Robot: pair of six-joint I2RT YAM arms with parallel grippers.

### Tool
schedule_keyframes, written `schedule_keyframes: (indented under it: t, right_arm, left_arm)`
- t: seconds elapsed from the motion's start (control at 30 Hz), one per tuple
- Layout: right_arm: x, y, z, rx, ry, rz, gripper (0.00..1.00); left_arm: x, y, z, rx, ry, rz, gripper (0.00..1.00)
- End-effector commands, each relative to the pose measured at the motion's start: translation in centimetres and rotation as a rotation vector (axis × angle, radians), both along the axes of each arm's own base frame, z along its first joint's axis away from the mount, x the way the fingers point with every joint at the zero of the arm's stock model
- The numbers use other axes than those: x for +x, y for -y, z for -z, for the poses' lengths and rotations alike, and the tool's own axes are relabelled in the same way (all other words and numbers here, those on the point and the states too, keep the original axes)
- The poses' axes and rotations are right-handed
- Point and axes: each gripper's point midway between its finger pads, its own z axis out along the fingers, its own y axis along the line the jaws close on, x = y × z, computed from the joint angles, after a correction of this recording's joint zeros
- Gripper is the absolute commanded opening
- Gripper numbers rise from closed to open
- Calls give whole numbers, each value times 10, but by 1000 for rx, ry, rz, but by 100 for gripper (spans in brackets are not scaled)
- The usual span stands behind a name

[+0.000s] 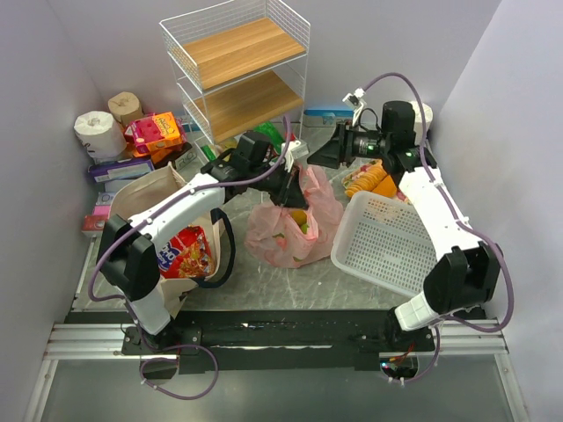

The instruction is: Place the mixed food into the grocery bags and tie them

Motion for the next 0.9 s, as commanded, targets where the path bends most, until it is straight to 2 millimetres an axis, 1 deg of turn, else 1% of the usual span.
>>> schedule_keyframes:
  t: [0.0,0.13,0.37,0.43,0.53,0.63,0.73,0.77,0.83,0.87]
  right_arm:
    - [-9,-11,-22,74,61,-105,57]
    - [-12,-17,-16,83,40,-163,57]
    - [-26,-29,-1,96,7,-271,57]
    - [-28,-33,0,103,18,-292,57]
    - [-29,-36,1,106,23,-307,54]
    - [-30,-37,-1,120,36,-326,48]
    - [-34,-40,-4,131,49,-345,40]
    - [-35,-41,-5,132,60,-352,32]
    - [-36,-41,-5,134,62,-351,22]
    - [-35,-41,-6,135,72,-347,10]
  left_arm:
    - [-10,2,-31,-53,79,64,1]
    - [-8,5,-34,-61,82,61,1]
    - [-8,8,-36,-71,80,77,1]
    - [-9,9,-37,-68,78,88,1]
    - [-10,9,-36,-66,76,94,1]
    - [-11,9,-37,-68,72,102,1]
    - [-14,10,-37,-67,65,115,1]
    - [-14,10,-36,-67,62,114,1]
    - [-12,9,-34,-59,59,102,1]
    - [-12,9,-35,-58,62,98,1]
